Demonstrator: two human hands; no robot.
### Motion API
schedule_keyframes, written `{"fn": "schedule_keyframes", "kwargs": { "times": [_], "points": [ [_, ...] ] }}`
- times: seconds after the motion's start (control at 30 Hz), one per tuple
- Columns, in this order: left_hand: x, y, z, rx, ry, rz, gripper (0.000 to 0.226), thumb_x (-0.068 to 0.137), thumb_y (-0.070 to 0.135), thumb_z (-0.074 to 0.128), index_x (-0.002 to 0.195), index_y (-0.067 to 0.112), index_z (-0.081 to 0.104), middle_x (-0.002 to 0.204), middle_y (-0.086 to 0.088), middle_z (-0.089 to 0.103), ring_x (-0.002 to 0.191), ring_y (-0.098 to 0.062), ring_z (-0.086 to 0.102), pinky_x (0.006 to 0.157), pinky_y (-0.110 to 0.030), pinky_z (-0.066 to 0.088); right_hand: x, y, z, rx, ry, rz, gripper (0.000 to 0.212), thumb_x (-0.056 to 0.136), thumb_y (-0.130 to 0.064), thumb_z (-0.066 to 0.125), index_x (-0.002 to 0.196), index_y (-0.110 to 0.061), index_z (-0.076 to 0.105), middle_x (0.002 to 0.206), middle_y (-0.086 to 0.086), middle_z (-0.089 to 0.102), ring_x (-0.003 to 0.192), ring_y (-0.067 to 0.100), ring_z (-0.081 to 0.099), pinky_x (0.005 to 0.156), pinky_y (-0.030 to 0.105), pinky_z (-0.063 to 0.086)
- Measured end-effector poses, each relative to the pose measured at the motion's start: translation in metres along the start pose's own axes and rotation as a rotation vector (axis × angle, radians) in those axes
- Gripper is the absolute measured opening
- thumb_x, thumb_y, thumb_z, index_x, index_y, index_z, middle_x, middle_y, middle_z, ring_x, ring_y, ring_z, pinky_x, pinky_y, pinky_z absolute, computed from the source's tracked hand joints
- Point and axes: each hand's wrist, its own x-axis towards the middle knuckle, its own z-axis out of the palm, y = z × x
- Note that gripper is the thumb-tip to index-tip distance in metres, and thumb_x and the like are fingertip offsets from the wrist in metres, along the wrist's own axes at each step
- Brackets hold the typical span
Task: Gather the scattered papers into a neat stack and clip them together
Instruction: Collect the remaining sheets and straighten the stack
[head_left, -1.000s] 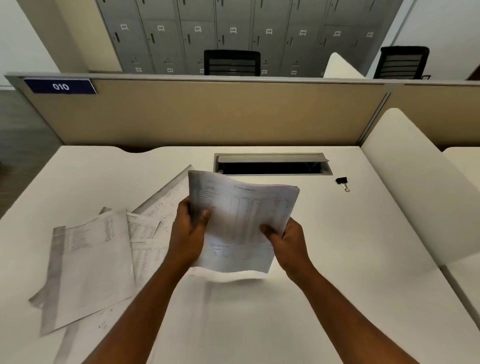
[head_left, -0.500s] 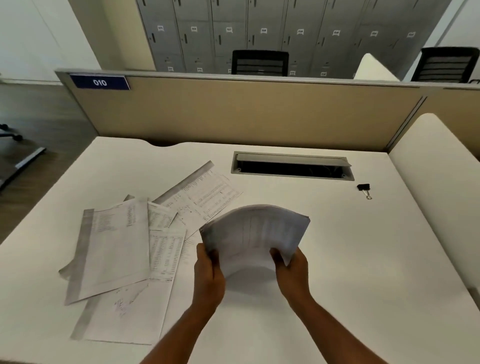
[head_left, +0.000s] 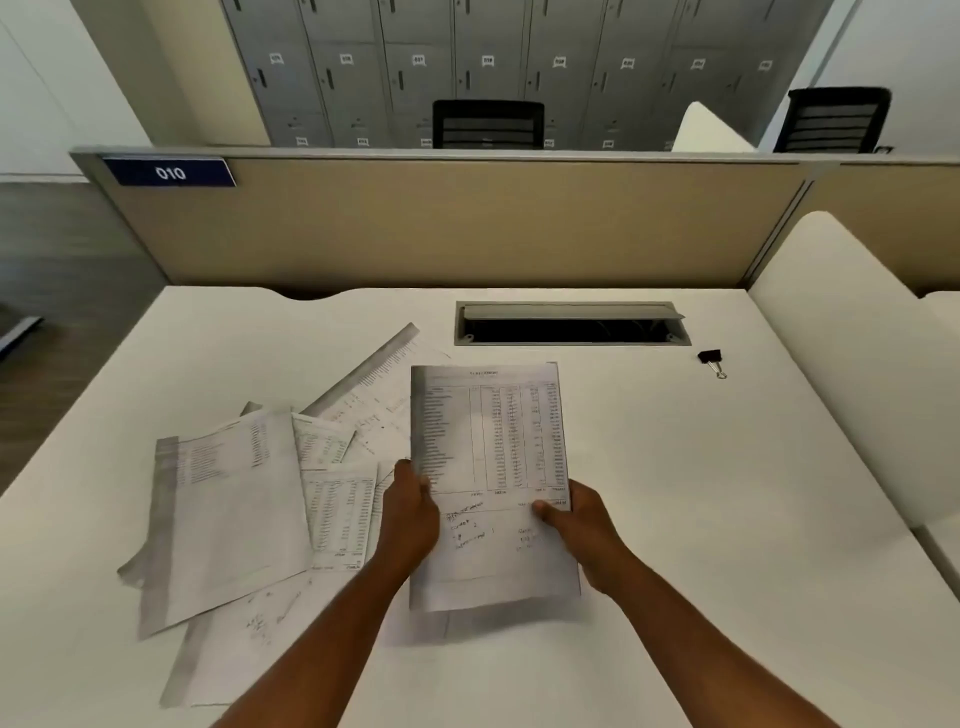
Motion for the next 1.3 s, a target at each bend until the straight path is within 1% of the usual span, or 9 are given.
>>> {"fn": "schedule_keyframes", "kwargs": {
  "times": [0.17,0.33,0.47,0.73,0.9,1.0,1.1,1.17,1.3],
  "points": [
    [0.011,-0.016,-0.009,0.007,-0.197,-0.163,0.015,0.102,0.016,0.044,0.114,0.01,0.048,0.103,-0.001,0.055,0.094,-0.017,0.055,0.075,-0.029,0.045,0.006,0.01,0.02,-0.146,0.111,0.05,0.037,0.096,-0.013,0.065,0.132,-0.017,0.064,0.119,-0.007,0.066,0.105,0.019,0.065,0.083,0.026,0.056],
    [0.017,-0.048,-0.045,-0.001,-0.183,-0.134,0.016,0.095,0.004,0.051,0.11,0.005,0.053,0.1,-0.012,0.067,0.095,-0.028,0.065,0.085,-0.042,0.055,0.015,0.021,0.027,-0.131,0.199,0.155,0.036,0.089,-0.004,0.067,0.123,-0.012,0.071,0.123,0.006,0.073,0.106,0.025,0.07,0.095,0.037,0.058],
    [0.027,-0.082,-0.085,0.103,-0.107,-0.046,0.016,0.095,0.01,0.054,0.112,0.011,0.055,0.09,-0.004,0.071,0.086,-0.021,0.066,0.076,-0.031,0.05,0.019,0.028,0.02,-0.206,0.285,0.211,0.036,0.085,-0.005,0.069,0.12,-0.011,0.073,0.118,0.01,0.075,0.105,0.029,0.07,0.097,0.042,0.058],
    [0.053,-0.15,-0.154,0.335,0.064,-0.068,0.024,0.089,0.017,0.066,0.112,0.009,0.061,0.107,-0.012,0.067,0.103,-0.033,0.059,0.089,-0.042,0.047,0.021,0.02,0.009,-0.493,0.436,0.232,0.025,0.085,-0.016,0.066,0.109,-0.013,0.073,0.116,0.012,0.075,0.085,0.027,0.064,0.063,0.023,0.049],
    [0.065,-0.181,-0.189,0.499,0.125,-0.086,0.046,0.083,0.021,0.073,0.122,0.005,0.055,0.122,-0.024,0.056,0.117,-0.047,0.046,0.098,-0.055,0.042,0.019,0.009,0.012,-0.602,0.583,0.303,0.031,0.084,-0.023,0.067,0.111,-0.008,0.063,0.114,0.016,0.071,0.096,0.039,0.068,0.076,0.039,0.059],
    [0.071,-0.194,-0.205,0.618,0.12,-0.105,0.066,0.081,0.032,0.076,0.133,0.001,0.047,0.135,-0.029,0.048,0.128,-0.049,0.039,0.109,-0.059,0.032,0.016,0.003,0.038,-0.626,0.767,0.326,0.057,0.077,-0.019,0.074,0.124,0.0,0.047,0.125,0.023,0.058,0.115,0.045,0.056,0.091,0.051,0.052],
    [0.076,-0.205,-0.216,0.609,0.033,-0.286,0.09,0.081,0.054,0.068,0.147,0.01,0.024,0.156,-0.024,0.02,0.143,-0.047,0.015,0.115,-0.06,0.019,0.004,0.001,0.087,-0.722,0.876,0.152,0.072,0.078,-0.022,0.075,0.139,-0.001,0.041,0.136,0.023,0.049,0.126,0.044,0.044,0.099,0.055,0.044],
    [0.078,-0.212,-0.22,0.619,-0.024,-0.288,0.101,0.077,0.061,0.069,0.149,0.013,0.016,0.158,-0.023,0.013,0.143,-0.046,0.016,0.113,-0.061,0.022,-0.006,0.004,0.13,-0.702,0.835,-0.011,0.063,0.081,-0.021,0.074,0.136,-0.007,0.048,0.133,0.017,0.052,0.124,0.041,0.045,0.097,0.052,0.045],
    [0.082,-0.216,-0.228,0.69,-0.072,-0.238,0.107,0.071,0.067,0.071,0.15,0.018,0.016,0.154,-0.02,0.021,0.135,-0.044,0.027,0.104,-0.06,0.034,-0.027,0.021,0.208,-0.716,0.522,-0.208,0.042,0.084,-0.027,0.073,0.123,-0.018,0.058,0.122,0.002,0.058,0.12,0.027,0.053,0.099,0.043,0.048]
  ]
}}
